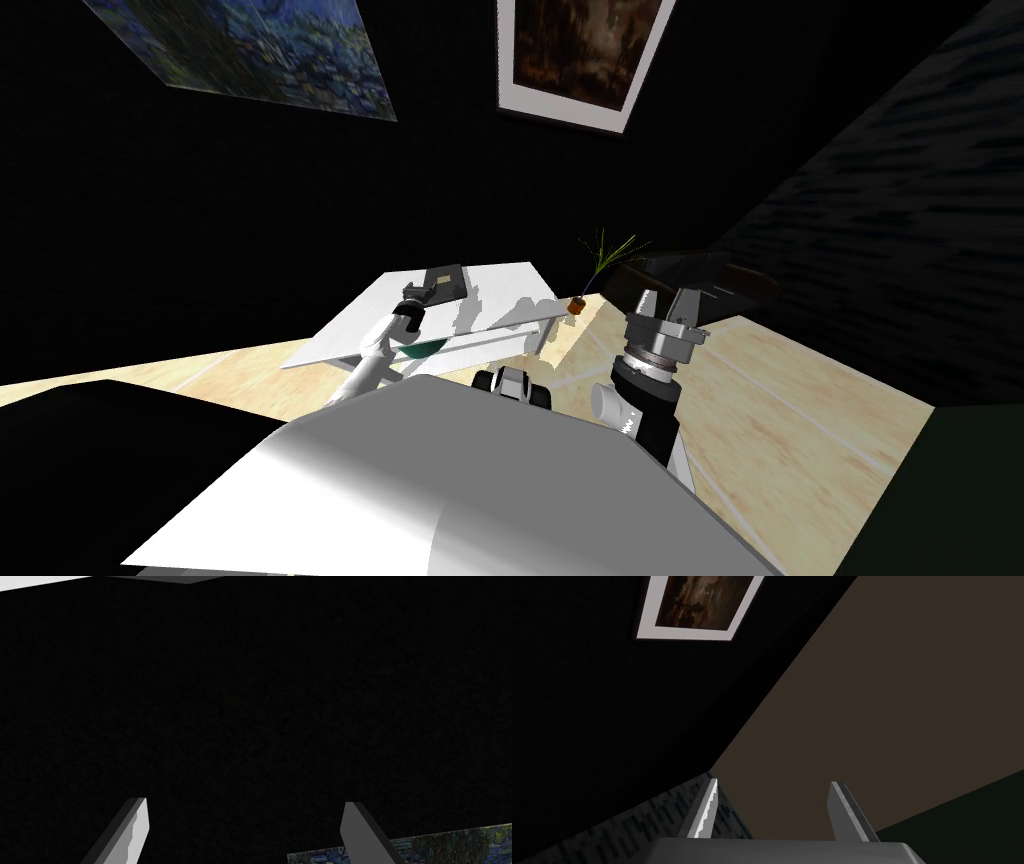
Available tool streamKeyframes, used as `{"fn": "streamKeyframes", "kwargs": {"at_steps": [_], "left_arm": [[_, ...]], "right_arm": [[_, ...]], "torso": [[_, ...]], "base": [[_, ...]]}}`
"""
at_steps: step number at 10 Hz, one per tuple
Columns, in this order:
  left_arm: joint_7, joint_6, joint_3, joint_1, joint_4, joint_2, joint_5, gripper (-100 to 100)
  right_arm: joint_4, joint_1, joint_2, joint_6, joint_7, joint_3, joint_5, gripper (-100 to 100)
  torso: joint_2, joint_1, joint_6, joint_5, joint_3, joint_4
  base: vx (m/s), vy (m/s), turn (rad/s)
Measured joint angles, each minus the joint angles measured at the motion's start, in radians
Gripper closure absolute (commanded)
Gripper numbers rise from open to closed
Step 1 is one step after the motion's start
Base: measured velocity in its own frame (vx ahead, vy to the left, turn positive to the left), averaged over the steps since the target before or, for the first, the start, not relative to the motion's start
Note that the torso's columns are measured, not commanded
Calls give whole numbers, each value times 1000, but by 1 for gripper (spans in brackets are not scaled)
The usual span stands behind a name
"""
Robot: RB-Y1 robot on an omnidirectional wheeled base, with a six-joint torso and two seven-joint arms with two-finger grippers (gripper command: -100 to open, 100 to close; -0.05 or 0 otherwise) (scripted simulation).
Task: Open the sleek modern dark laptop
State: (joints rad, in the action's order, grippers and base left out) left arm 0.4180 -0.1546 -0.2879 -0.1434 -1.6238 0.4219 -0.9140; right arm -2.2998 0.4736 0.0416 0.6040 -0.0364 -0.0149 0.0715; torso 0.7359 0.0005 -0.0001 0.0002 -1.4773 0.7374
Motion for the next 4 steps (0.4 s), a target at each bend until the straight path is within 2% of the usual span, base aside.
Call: {"fn": "streamKeyframes", "kwargs": {"at_steps": [4], "left_arm": [[0,0,0,0,0,0,0,0]], "right_arm": [[0,0,0,0,0,0,0,0]], "torso": [[2,-1,0,0,2,1]], "base": [[0,0,0]]}}
